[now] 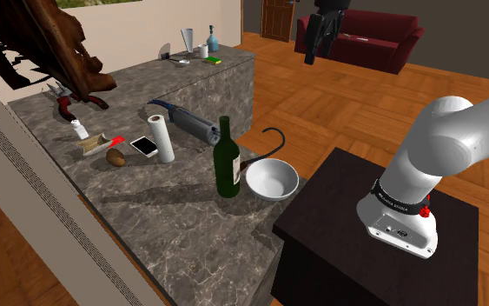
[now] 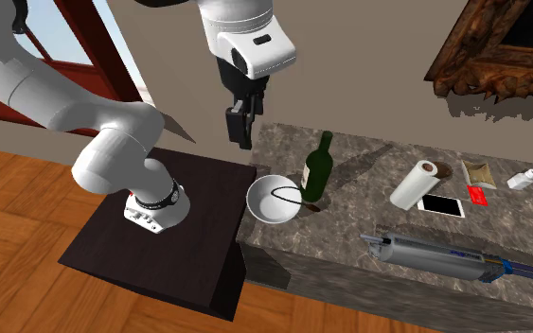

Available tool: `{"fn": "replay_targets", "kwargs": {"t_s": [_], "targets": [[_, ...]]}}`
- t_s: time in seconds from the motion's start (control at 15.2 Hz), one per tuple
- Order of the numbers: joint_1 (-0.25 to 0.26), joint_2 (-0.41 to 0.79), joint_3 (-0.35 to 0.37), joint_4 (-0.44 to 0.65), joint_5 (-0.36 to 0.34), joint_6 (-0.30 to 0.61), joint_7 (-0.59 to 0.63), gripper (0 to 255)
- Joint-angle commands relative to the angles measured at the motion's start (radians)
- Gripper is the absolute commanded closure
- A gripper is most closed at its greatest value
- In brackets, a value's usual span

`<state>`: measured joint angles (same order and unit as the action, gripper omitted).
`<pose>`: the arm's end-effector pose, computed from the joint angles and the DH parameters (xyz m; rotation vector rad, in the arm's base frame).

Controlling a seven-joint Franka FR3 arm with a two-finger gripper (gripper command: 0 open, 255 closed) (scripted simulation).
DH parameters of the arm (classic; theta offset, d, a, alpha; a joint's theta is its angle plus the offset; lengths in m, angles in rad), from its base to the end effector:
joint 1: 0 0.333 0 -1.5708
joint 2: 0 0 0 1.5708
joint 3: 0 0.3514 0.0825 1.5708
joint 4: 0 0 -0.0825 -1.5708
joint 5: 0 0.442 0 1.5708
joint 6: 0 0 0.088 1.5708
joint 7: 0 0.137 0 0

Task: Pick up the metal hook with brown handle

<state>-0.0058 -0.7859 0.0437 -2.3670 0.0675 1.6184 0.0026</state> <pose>0.3452 0.0254 0.5838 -3.1038 -0.0327 -0.0564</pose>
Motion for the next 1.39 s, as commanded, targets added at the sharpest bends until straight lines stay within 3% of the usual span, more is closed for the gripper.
{"fn": "replay_targets", "kwargs": {"t_s": [0.0, 0.66, 1.32], "targets": [[0.000, 0.000, 0.000, 0.000, 0.000, 0.000, 0.000, 0], [0.047, 0.110, -0.013, -0.262, 0.046, 0.423, -0.109, 0], [0.132, 0.435, -0.039, -0.356, 0.146, 0.891, -0.265, 0]]}}
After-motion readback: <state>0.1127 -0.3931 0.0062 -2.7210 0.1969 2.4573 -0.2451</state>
